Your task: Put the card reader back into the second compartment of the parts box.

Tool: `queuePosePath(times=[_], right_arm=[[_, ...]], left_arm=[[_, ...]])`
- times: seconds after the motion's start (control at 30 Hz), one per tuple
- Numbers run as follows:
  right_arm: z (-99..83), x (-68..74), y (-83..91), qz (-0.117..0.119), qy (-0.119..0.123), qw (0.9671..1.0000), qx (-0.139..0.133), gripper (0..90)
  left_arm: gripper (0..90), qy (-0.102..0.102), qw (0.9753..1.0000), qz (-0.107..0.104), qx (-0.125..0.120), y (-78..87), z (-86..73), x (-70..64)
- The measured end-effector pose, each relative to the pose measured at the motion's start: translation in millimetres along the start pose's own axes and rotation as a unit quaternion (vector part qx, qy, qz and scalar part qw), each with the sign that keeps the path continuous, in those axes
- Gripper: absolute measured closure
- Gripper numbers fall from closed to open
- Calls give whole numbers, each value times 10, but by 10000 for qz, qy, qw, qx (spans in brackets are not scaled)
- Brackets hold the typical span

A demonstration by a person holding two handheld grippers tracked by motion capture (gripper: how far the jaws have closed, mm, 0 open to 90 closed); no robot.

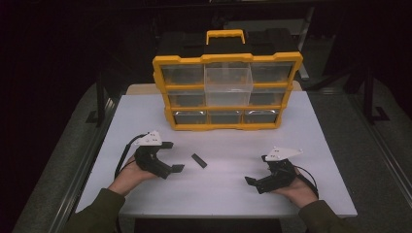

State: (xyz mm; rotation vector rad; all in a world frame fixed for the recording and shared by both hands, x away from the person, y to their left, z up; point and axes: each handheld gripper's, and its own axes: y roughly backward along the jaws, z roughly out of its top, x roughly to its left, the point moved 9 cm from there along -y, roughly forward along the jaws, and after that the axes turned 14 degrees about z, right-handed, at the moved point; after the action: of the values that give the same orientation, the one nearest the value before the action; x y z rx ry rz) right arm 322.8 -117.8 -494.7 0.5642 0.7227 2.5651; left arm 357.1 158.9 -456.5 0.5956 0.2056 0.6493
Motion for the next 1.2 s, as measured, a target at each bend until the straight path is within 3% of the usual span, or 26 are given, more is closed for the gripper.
queuePosePath(times=[1.2], right_arm=[[11, 3, 6, 32, -25, 10000, -41, 0]], left_arm=[[0, -84, 9999, 58, -71, -227, 278, -63]])
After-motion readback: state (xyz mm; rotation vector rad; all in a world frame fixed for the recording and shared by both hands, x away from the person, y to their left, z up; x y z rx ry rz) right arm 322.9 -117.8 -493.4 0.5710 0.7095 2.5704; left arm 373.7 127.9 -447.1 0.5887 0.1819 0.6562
